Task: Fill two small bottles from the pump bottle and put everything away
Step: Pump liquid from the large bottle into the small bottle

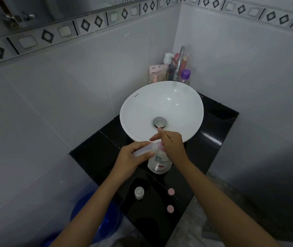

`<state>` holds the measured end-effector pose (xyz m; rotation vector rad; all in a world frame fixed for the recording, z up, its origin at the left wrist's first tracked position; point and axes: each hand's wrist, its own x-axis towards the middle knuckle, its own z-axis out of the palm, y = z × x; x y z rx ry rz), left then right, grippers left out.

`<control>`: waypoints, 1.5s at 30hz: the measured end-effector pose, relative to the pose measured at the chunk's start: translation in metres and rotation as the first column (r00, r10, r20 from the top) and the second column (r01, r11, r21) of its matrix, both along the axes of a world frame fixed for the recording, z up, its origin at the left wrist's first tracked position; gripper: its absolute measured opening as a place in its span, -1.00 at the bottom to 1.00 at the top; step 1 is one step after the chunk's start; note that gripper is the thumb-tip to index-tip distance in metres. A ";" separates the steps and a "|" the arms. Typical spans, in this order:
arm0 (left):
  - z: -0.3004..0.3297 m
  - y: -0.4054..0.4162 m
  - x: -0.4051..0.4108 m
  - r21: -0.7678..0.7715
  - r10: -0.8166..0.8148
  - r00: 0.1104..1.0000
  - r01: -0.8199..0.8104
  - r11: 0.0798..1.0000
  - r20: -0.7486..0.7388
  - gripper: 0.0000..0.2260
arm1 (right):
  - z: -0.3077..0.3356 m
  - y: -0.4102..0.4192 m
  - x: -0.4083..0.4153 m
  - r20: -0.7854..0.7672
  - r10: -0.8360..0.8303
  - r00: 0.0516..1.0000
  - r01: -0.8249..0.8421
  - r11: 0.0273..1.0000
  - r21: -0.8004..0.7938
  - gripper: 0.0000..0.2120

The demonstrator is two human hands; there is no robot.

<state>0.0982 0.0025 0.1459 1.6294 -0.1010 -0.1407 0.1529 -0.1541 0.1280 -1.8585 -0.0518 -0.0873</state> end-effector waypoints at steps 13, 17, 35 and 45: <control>0.004 0.000 0.002 0.004 -0.001 1.000 0.001 1.000 0.013 -0.73 | 0.004 0.003 0.000 0.016 -0.020 1.000 0.019 0.999 0.028 -0.61; 0.002 -0.001 0.000 0.022 -0.013 1.000 0.012 1.000 0.009 -0.74 | 0.001 0.001 -0.001 -0.043 -0.003 0.999 0.001 0.999 -0.041 -0.63; 0.002 0.000 -0.001 -0.033 0.000 1.000 0.000 0.999 -0.019 -0.74 | 0.009 0.001 0.002 -0.012 0.004 1.000 -0.005 0.999 -0.049 -0.64; 0.002 0.001 0.000 -0.037 -0.010 1.000 0.009 0.999 -0.011 -0.74 | 0.007 0.002 -0.001 -0.016 -0.021 1.000 0.021 1.000 0.019 -0.62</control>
